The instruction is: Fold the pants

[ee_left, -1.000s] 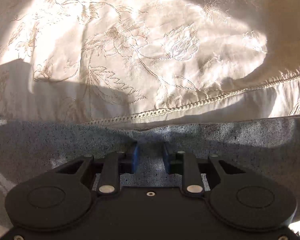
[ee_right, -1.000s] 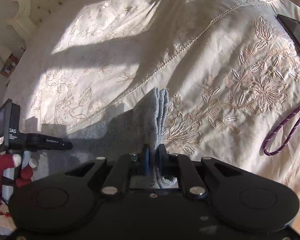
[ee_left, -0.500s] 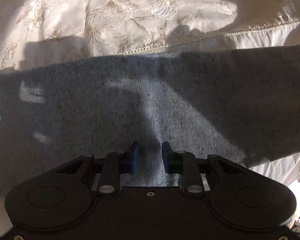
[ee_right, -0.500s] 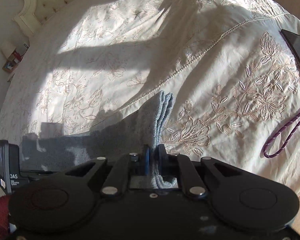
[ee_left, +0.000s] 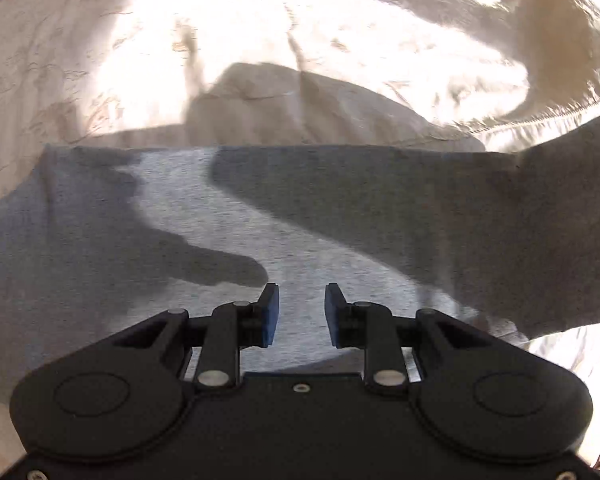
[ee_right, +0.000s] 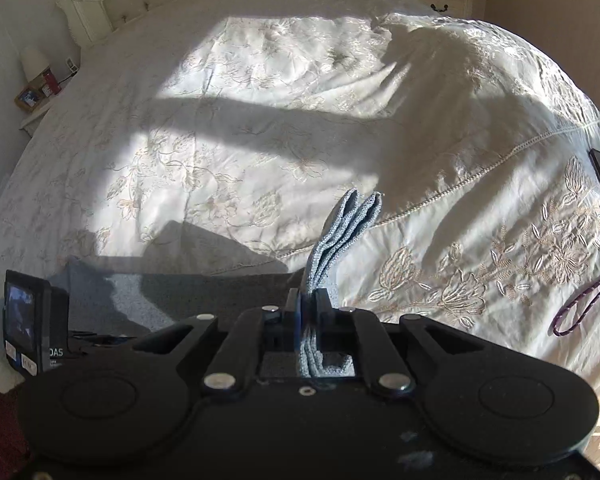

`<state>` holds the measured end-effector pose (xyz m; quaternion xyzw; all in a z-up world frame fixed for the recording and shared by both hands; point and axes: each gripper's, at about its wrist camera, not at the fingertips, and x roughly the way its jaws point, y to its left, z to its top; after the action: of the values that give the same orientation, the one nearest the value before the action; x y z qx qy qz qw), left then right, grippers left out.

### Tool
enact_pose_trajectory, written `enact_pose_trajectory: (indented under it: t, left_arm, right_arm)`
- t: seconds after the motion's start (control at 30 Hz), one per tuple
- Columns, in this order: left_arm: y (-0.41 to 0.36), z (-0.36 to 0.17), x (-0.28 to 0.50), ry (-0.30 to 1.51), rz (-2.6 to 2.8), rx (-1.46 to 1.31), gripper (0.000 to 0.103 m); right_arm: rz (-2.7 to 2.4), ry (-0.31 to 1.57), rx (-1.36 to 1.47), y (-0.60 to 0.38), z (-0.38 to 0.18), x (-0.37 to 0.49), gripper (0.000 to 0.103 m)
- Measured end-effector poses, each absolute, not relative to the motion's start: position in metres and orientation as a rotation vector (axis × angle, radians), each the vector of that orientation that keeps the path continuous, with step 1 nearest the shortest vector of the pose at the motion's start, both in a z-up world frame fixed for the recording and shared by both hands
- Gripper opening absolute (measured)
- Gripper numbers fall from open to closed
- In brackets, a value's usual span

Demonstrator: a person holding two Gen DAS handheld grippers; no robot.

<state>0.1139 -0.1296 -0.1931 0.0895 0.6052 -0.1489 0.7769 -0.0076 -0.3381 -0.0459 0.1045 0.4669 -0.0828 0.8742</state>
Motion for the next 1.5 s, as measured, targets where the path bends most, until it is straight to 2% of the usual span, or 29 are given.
enact_pose_trajectory:
  t: [0.17, 0.43, 0.53, 0.57, 0.63, 0.7, 0.77, 0.83, 0.87, 0.9, 0.97, 1.2, 1.3, 1.37, 1.5]
  left_arm:
    - [-0.039, -0.193, 0.135, 1.318, -0.221, 0.155, 0.034]
    - [0.07, -0.205, 0.145, 1.354, -0.097, 0.14, 0.034]
    - [0.09, -0.205, 0.142, 1.356, -0.1, 0.155, 0.034]
    - [0.094, -0.203, 0.141, 1.352, -0.107, 0.161, 0.034]
    - [0.095, -0.197, 0.14, 1.336, -0.129, 0.176, 0.034]
    - [0.089, -0.193, 0.139, 1.316, -0.158, 0.188, 0.034]
    - [0.081, -0.189, 0.14, 1.299, -0.198, 0.193, 0.034]
    - [0.065, -0.187, 0.141, 1.29, -0.25, 0.197, 0.034]
    - [0.056, -0.186, 0.14, 1.288, -0.278, 0.196, 0.034]
    - [0.047, -0.184, 0.135, 1.285, -0.307, 0.193, 0.034]
    - [0.027, -0.183, 0.132, 1.275, -0.347, 0.193, 0.034]
    - [-0.03, -0.208, 0.114, 1.326, -0.425, 0.236, 0.034]
    - [-0.038, -0.233, 0.105, 1.374, -0.374, 0.308, 0.035]
    - [-0.036, -0.241, 0.102, 1.38, -0.337, 0.325, 0.039]
    - [-0.024, -0.236, 0.1, 1.391, -0.293, 0.28, 0.04]
  right_arm:
    - [-0.03, 0.976, 0.216, -0.228, -0.053, 0.025, 0.008]
    - [0.078, 1.102, 0.16, -0.072, -0.167, 0.081, 0.009]
    - [0.067, 1.125, 0.137, -0.047, -0.202, 0.092, 0.022]
    - [0.063, 1.125, 0.139, -0.045, -0.204, 0.092, 0.033]
    - [0.094, 1.095, 0.187, -0.049, -0.197, 0.087, 0.039]
    - [0.117, 1.047, 0.224, -0.061, -0.182, 0.077, 0.055]
    - [0.089, 1.005, 0.239, -0.078, -0.169, 0.067, 0.057]
    - [-0.004, 0.997, 0.252, -0.105, -0.164, 0.062, 0.056]
    - [-0.046, 1.004, 0.257, -0.117, -0.164, 0.061, 0.05]
    - [-0.11, 1.023, 0.266, -0.138, -0.167, 0.063, 0.031]
    - [-0.205, 1.062, 0.277, -0.17, -0.176, 0.065, 0.004]
    - [-0.361, 1.137, 0.361, -0.258, -0.213, 0.074, 0.004]
    - [-0.343, 1.202, 0.343, -0.266, -0.234, 0.077, 0.004]
    - [-0.32, 1.252, 0.297, -0.263, -0.247, 0.077, 0.004]
    - [-0.299, 1.279, 0.266, -0.264, -0.254, 0.072, 0.004]
